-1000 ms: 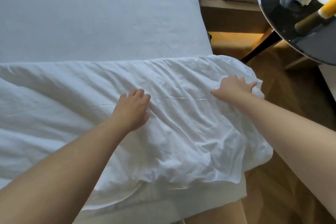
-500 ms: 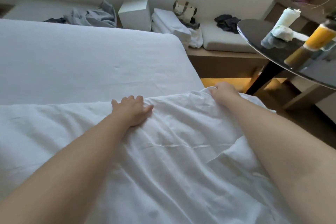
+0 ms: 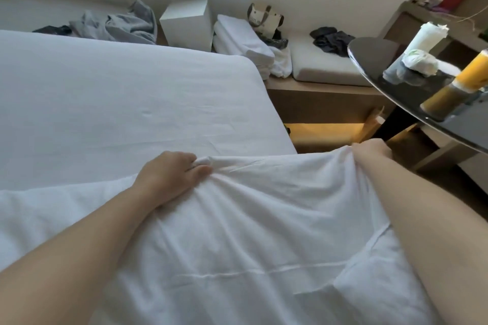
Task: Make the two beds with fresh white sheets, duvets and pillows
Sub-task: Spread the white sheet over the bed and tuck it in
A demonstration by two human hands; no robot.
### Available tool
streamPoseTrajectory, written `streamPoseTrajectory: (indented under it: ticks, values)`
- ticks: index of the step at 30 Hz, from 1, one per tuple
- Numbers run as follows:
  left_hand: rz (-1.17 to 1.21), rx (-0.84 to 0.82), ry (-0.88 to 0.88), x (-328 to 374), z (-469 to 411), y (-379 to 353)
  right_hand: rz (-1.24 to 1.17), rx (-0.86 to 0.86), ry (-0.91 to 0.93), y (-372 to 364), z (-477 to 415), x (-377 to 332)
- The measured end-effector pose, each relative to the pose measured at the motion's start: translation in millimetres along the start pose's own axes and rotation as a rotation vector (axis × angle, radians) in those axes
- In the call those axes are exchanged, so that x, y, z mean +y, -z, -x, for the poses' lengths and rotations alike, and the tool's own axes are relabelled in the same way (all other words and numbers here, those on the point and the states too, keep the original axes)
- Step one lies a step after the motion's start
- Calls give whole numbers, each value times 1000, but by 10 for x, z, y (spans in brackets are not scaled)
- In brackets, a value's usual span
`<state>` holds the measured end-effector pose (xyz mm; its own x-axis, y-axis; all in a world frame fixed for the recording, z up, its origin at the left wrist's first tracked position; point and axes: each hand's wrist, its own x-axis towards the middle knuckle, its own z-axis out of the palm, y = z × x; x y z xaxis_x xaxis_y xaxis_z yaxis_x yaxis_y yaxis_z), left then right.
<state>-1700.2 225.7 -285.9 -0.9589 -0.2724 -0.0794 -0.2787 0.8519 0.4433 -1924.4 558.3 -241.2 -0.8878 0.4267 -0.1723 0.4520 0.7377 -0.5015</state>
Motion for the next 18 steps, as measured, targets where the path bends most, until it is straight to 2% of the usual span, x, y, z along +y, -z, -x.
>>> streamPoseTrajectory:
  ticks: [3,8,11,15,18]
  values:
    - [-7,59,7,-105,10,46,-28,102,-151,-31,-181,103]
    - [-31,70,28,-174,-45,-52,6,9,-42,-188,-23,57]
    - [-62,88,42,-124,-94,-82,1,2,-72,-40,-166,140]
    - [-127,33,61,-63,-30,-176,242,-141,-4,63,-38,218]
    - [-109,-25,-6,128,110,-205,453,-261,-4,270,89,306]
